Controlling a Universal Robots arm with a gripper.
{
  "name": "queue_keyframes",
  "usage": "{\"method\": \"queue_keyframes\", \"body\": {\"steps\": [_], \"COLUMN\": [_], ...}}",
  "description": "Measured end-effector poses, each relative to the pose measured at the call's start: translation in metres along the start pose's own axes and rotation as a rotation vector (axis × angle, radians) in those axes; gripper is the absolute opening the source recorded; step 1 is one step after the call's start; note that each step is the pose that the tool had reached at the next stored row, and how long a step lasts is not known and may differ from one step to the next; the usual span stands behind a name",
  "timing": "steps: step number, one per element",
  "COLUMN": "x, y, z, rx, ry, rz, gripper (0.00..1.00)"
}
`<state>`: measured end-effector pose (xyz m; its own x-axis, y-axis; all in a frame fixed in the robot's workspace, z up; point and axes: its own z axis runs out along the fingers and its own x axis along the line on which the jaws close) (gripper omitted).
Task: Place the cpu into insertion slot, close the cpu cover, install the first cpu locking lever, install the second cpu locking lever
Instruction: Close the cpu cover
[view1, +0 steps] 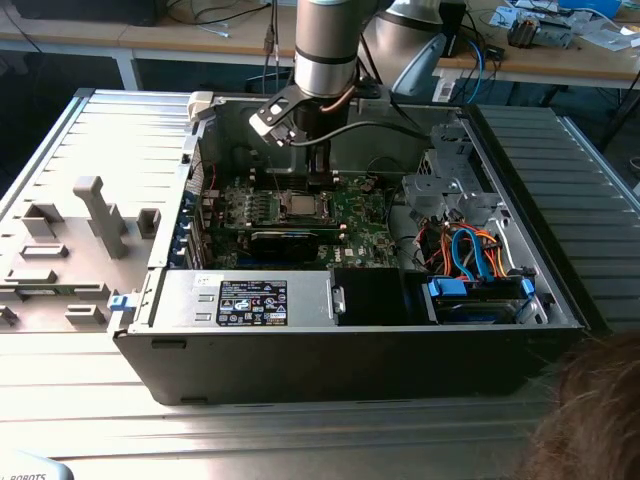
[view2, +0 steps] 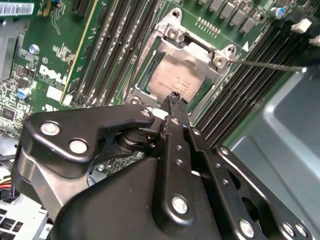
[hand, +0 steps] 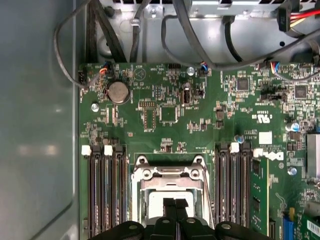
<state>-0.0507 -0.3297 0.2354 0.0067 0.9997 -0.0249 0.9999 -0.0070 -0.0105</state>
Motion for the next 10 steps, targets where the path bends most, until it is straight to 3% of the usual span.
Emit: {"method": "queue_keyframes", "body": {"steps": [10], "x": [-0.0001], "y": [-0.0105], "z": [0.0007], "rx": [0.0000], "ry": [0.0000], "rz": [0.000], "gripper": [0.11]}}
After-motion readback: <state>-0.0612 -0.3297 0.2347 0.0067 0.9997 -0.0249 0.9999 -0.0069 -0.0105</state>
